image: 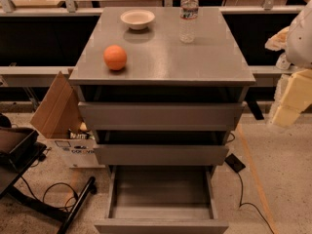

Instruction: Place orange into bottom drawer

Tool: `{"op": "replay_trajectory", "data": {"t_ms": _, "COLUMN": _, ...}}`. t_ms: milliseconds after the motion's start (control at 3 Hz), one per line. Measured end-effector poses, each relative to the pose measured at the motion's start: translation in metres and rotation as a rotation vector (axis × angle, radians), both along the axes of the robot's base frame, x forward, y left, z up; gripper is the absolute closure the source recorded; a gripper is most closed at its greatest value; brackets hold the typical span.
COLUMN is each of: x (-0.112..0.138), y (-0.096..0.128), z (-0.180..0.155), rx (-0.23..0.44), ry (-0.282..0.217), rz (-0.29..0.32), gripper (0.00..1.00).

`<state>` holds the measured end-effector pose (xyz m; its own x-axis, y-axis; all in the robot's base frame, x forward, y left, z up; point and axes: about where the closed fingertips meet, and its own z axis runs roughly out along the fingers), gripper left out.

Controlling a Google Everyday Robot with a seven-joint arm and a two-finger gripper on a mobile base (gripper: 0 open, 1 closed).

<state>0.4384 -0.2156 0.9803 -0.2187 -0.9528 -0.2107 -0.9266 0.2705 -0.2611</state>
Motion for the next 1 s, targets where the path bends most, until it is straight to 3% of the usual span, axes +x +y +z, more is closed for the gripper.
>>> {"op": "replay_trajectory", "data": {"t_ms": 333, "x": 0.000, "y": 0.000, "z": 0.000, "rx": 0.000, "ry": 0.000, "rz": 0.000, "gripper": 0.00}}
{"op": "replay_trajectory", "data": {"t_ms": 667, "x": 0.003, "y": 0.002, "z": 0.003, "rx": 0.048, "ry": -0.033, "rz": -0.002, "gripper": 0.00}}
{"op": "replay_trajectory", "data": {"t_ms": 1000, "x": 0.067, "y": 0.035, "z": 0.010, "rx": 0.256, "ry": -0.134, "rz": 0.050, "gripper": 0.00}}
